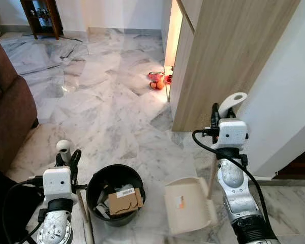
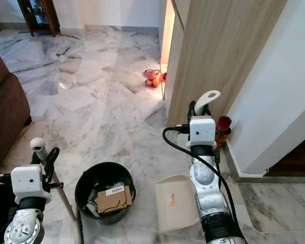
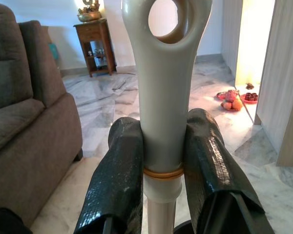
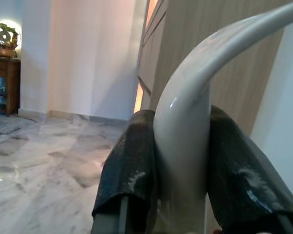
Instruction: Sweep floor
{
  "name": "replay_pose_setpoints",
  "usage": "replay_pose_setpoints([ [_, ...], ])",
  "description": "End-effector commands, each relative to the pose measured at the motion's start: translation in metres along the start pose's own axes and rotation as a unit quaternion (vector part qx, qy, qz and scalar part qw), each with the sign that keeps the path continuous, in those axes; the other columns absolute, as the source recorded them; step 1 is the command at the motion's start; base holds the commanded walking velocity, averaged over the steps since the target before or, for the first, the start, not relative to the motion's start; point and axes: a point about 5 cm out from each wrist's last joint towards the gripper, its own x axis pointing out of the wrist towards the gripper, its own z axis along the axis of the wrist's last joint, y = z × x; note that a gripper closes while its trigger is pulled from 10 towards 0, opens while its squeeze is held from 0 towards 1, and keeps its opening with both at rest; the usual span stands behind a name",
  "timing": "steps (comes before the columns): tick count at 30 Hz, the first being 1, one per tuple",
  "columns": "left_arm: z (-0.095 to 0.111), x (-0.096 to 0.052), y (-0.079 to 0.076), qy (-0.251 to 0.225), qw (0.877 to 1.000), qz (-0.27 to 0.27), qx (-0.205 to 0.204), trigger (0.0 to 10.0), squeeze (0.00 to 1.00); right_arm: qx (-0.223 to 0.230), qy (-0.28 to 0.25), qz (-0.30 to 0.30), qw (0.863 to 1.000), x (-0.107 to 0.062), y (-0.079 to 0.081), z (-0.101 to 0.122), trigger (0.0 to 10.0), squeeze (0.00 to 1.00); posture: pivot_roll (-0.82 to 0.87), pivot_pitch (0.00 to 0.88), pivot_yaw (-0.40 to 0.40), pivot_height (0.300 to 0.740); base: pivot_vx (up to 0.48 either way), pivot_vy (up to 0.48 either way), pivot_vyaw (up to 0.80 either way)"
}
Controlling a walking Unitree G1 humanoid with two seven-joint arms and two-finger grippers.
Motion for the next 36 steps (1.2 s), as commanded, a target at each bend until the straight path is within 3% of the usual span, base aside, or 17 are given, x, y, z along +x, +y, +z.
replay_pose_setpoints([
  [1,0.004,0.003,-0.001,-0.016,1.0,-0.003,0.002,10.0,0.0,0.019,-0.011,-0.01,1.0,0.003,-0.003,0.003,10.0,0.0,0.08,0.075,-0.037,0.74,0.0,0.0,0.0],
  [3,0.004,0.003,0.0,-0.016,1.0,0.0,0.002,10.0,0.0,0.028,0.011,-0.019,0.999,0.0,-0.006,-0.008,10.0,0.0,0.09,0.079,-0.035,0.74,0.0,0.0,0.0],
  [12,0.004,0.003,0.007,-0.015,1.0,0.0,0.006,10.0,0.0,0.02,0.012,-0.01,1.0,-0.004,-0.005,-0.012,10.0,0.0,0.09,0.081,-0.019,0.74,0.0,0.0,0.0],
  [24,0.003,0.004,0.003,-0.014,1.0,-0.009,0.005,10.0,0.0,0.019,0.015,-0.011,1.0,-0.008,-0.009,-0.018,10.0,0.0,0.07,0.061,-0.014,0.74,0.0,0.0,0.0],
  [36,0.0,0.005,-0.001,-0.008,1.0,-0.027,0.002,10.0,0.0,0.046,0.025,0.005,0.999,-0.008,-0.002,-0.024,10.0,0.0,0.07,0.054,-0.018,0.74,0.0,0.0,0.0],
])
